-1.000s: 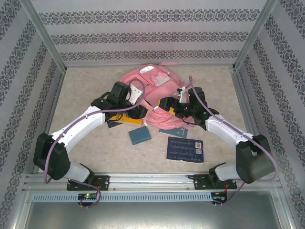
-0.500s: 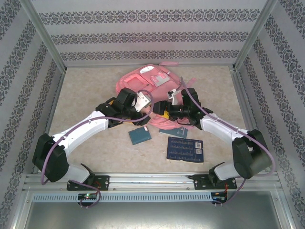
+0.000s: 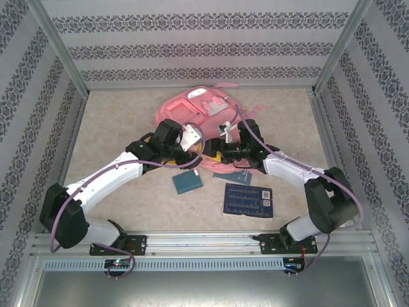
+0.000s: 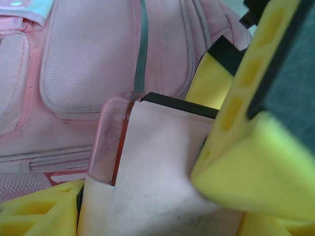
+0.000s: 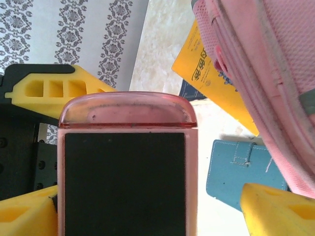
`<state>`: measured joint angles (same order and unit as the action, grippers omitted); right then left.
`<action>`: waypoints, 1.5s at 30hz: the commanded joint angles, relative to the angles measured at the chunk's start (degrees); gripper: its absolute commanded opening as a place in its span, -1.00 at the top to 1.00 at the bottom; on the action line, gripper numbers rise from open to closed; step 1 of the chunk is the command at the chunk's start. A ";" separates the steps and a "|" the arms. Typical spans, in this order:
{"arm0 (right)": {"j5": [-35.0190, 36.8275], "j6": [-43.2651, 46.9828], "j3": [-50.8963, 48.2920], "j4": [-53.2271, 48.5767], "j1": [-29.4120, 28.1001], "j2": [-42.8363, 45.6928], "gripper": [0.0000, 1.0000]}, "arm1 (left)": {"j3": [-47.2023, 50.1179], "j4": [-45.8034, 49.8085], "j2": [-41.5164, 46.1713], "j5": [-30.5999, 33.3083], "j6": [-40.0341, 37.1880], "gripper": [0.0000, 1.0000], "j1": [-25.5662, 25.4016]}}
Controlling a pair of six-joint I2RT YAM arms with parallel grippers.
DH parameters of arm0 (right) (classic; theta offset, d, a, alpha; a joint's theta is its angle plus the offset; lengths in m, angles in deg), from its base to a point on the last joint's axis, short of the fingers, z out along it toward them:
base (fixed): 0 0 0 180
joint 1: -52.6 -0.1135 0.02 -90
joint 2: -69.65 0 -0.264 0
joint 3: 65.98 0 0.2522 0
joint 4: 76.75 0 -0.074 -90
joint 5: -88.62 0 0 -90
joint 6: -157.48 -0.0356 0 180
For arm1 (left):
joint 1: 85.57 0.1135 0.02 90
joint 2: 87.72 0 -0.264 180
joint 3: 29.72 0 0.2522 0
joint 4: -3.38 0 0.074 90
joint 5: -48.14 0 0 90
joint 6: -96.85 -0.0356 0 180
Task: Pack books, pencil case, and school supplies into a backpack
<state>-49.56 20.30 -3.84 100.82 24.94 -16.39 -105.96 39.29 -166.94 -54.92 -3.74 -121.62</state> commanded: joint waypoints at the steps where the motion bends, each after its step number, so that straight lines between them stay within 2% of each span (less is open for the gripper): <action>1: -1.47 -1.05 1.11 3.69 -0.62 -0.66 -0.64 | 0.68 -3.69 1.47 -1.26 -1.45 -0.13 -1.12; 4: -1.87 -1.99 1.13 5.05 -0.94 -1.08 -0.50 | 0.71 -3.78 1.31 -1.65 -1.52 -0.14 -1.30; 9: -2.44 -2.88 1.48 6.26 -1.75 -1.69 -0.13 | 0.91 -4.04 0.67 -0.98 -1.56 -0.16 -1.48; 15: -1.25 -3.02 0.66 6.16 -1.46 -0.85 0.22 | 0.84 -4.22 0.37 0.15 -1.54 -0.33 -1.57; 21: 3.01 -4.71 -3.21 6.97 2.75 3.45 0.37 | 0.21 -4.17 1.56 1.34 -0.26 -0.62 -1.49; 28: 14.05 -3.27 -8.60 1.87 8.68 16.69 0.40 | -6.42 -2.32 0.54 -0.50 4.54 -0.72 -1.42; 32: 22.48 -1.81 -10.62 -5.33 11.96 25.51 0.41 | -15.22 2.14 -5.75 -1.16 9.01 -0.71 -1.39; 38: 36.34 3.71 -10.81 -16.48 12.98 35.69 0.44 | -33.82 14.22 -24.02 -3.05 15.09 -0.56 -1.23; 45: 42.65 6.21 -11.93 -21.83 14.33 40.40 0.43 | -52.83 23.29 -41.67 -6.98 18.53 -0.35 -1.30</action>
<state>-12.31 23.90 -14.83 81.79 38.53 22.25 -153.61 54.72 -206.11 -59.49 11.73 -122.32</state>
